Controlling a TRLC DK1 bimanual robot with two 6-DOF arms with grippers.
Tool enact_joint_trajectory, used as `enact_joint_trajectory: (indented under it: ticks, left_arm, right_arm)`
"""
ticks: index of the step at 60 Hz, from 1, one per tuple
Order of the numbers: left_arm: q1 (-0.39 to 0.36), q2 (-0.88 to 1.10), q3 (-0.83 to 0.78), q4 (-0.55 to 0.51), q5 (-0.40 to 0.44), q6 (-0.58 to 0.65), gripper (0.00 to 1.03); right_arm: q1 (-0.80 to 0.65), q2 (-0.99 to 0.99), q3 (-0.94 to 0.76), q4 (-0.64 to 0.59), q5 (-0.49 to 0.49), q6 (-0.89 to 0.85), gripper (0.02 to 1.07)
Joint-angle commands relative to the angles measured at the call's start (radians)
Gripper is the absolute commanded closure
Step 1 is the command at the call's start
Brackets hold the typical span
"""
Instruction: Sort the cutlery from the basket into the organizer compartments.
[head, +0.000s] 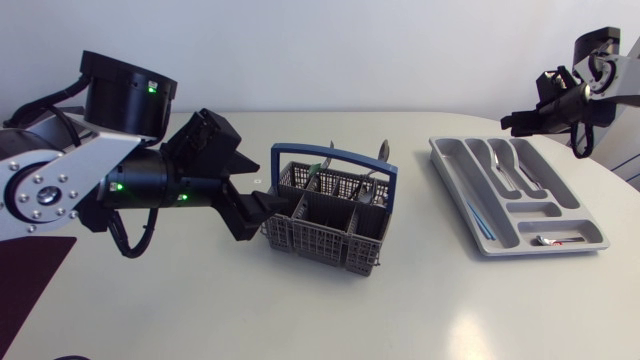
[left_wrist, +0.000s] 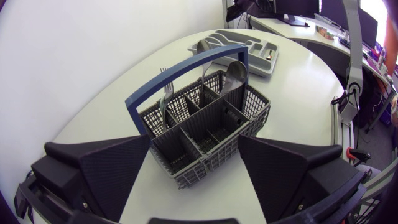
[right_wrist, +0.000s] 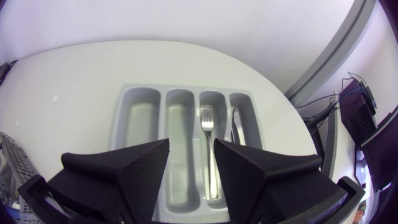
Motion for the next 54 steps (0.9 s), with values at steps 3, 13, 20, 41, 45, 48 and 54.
enact_joint_trajectory:
  ticks: [3,13,20,41,45,48,54]
  left_arm:
    - [-0.011,-0.018,-0.041,0.001,-0.018,0.025,0.06]
    - [-0.011,-0.023,-0.072,0.017,-0.027,0.041,0.07]
    - [-0.003,-0.024,-0.092,0.020,-0.029,0.064,0.09]
    - [0.003,0.028,-0.167,0.101,-0.029,0.102,0.34]
    - [0.002,0.038,-0.185,0.126,-0.029,0.113,0.38]
    - [0.003,0.054,-0.202,0.153,-0.029,0.123,0.42]
    - [0.006,0.098,-0.233,0.201,-0.038,0.160,0.57]
  right_arm:
    - [0.045,-0.099,-0.138,0.019,-0.076,-0.022,0.50]
    - [0.129,-0.192,-0.275,0.072,-0.119,-0.018,0.50]
    - [0.179,-0.215,-0.325,0.086,-0.177,-0.005,0.50]
    - [0.281,-0.213,-0.393,0.114,-0.313,0.027,0.54]
    - [0.292,-0.205,-0.393,0.117,-0.313,0.033,0.54]
    - [0.298,-0.185,-0.385,0.115,-0.321,0.036,0.54]
    - [0.317,-0.153,-0.371,0.111,-0.363,0.048,0.68]
